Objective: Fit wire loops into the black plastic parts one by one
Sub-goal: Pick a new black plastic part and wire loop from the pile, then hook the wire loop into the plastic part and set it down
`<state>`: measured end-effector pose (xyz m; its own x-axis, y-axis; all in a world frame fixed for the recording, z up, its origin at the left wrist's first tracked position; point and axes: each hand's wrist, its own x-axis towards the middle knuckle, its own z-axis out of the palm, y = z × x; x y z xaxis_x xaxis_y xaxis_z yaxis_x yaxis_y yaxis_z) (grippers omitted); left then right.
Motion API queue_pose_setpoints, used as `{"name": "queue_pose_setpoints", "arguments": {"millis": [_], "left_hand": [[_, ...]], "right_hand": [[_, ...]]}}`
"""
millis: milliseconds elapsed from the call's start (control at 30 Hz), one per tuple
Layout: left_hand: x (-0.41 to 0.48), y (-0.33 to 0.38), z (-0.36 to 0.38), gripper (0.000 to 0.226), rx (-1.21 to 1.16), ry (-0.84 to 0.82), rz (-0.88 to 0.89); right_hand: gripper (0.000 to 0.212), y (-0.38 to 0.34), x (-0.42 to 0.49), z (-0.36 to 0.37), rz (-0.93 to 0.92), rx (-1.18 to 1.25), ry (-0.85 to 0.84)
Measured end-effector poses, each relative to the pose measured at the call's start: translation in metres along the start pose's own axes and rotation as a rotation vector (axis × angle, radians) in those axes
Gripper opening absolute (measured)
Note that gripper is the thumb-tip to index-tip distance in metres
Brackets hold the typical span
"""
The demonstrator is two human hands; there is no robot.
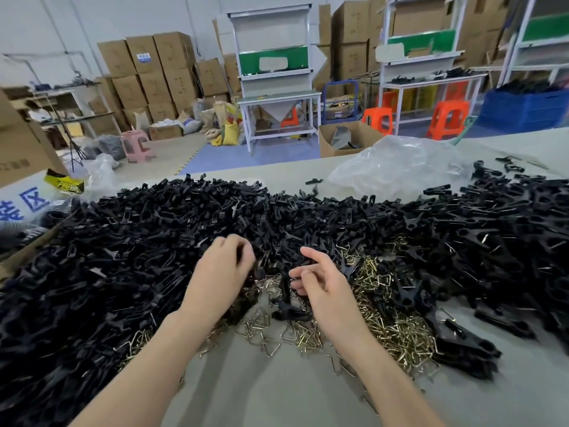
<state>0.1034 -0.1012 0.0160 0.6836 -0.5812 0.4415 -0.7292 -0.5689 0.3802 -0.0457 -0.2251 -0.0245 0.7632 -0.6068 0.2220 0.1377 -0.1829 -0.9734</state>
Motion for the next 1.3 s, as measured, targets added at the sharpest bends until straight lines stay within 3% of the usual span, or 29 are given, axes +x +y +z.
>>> {"name": "queue_pose_setpoints", "arguments": {"millis": [133, 300, 433, 533, 800, 1300], "left_hand": [[-0.024, 0.009, -0.013, 0.019, -0.396, 0.215, -0.109], [-0.066, 0.026, 0.016, 0.045, -0.308, 0.148, -0.026], [-0.068, 0.026, 0.02, 0.04, -0.234, 0.072, 0.079], [-0.067, 0.025, 0.023, 0.03, -0.14, 0.082, 0.165], [-0.07, 0.029, 0.021, 0.026, -0.241, 0.106, 0.192], [-0.07, 0.022, 0.017, 0.031, -0.323, 0.253, -0.021]], "right_hand": [[0.031, -0.001, -0.006, 0.004, -0.09, -0.148, -0.042], [0.041, -0.004, -0.014, 0.01, -0.19, -0.36, -0.161], [0.038, -0.005, -0.009, 0.004, -0.063, -0.113, -0.118], [0.028, -0.005, -0.004, 0.003, -0.06, -0.084, -0.071], [0.03, -0.005, 0.0, -0.003, -0.023, 0.048, -0.079], [0.033, -0.004, 0.003, -0.008, 0.112, 0.383, 0.025]]}}
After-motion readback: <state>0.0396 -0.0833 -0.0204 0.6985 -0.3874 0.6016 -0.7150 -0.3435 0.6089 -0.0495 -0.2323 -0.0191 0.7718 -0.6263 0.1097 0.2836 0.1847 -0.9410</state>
